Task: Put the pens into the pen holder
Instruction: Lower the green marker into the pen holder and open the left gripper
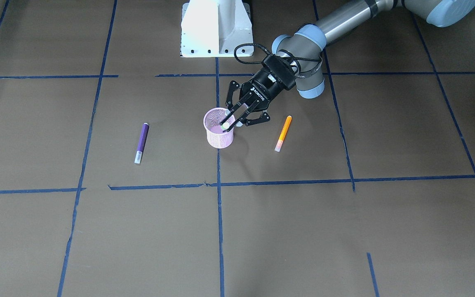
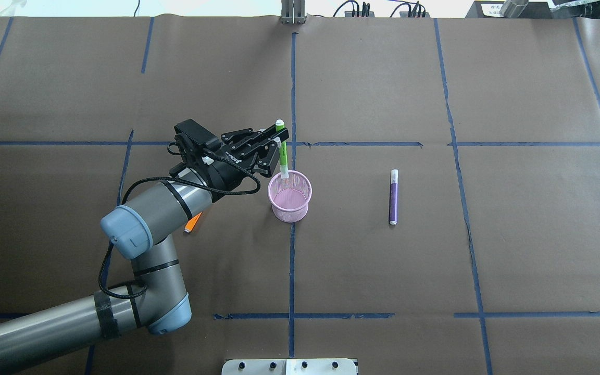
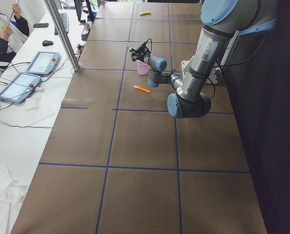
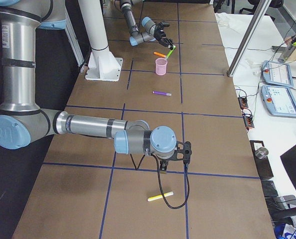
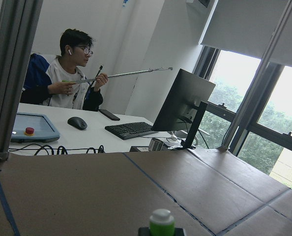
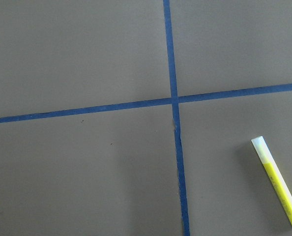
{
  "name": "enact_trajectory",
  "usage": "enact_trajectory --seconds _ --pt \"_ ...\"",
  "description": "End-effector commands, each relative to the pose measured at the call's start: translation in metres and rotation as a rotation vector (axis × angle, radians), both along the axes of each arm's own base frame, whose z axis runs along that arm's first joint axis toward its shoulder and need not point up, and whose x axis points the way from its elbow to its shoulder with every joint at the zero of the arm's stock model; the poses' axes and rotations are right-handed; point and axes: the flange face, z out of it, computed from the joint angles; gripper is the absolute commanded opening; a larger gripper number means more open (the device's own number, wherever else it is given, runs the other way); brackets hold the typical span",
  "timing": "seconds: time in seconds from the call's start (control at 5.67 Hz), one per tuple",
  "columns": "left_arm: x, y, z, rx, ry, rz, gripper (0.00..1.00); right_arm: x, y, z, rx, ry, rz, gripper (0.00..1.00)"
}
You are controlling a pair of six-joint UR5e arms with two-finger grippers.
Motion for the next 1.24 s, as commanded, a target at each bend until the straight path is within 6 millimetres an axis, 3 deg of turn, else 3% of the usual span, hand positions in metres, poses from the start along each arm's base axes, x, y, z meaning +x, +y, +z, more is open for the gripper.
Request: enact_trajectory --seconds 0.0,0.18,0.35,0.53,0.71,1.06 --pt "0.022 0.03 -0.011 0.006 0.026 0.058 0.83 0.0 0.0 0.001 -0.002 0.0 0.001 1.0" --pt "0.022 0.03 -0.013 0.007 0.027 0.059 1.0 0.0 0.0 0.0 0.0 0.0 0.001 1.0" --pt "0.022 0.031 -0.015 0.008 0.032 0.059 1.0 0.0 0.0 0.0 0.001 0.0 0.001 1.0" --pt "-0.003 0.035 -0.043 0.033 0.098 0.062 1.0 0.0 -0.003 -0.004 0.012 0.002 -0.001 1.0" --pt "-0.035 0.016 -0.065 0.062 0.075 0.072 1.0 0.001 -0.022 -0.016 0.041 0.022 -0.005 1.0" --pt "-0.089 -0.03 -0.053 -0.012 -0.066 0.001 1.0 0.001 -0.026 0.0 0.041 0.081 -0.024 1.0"
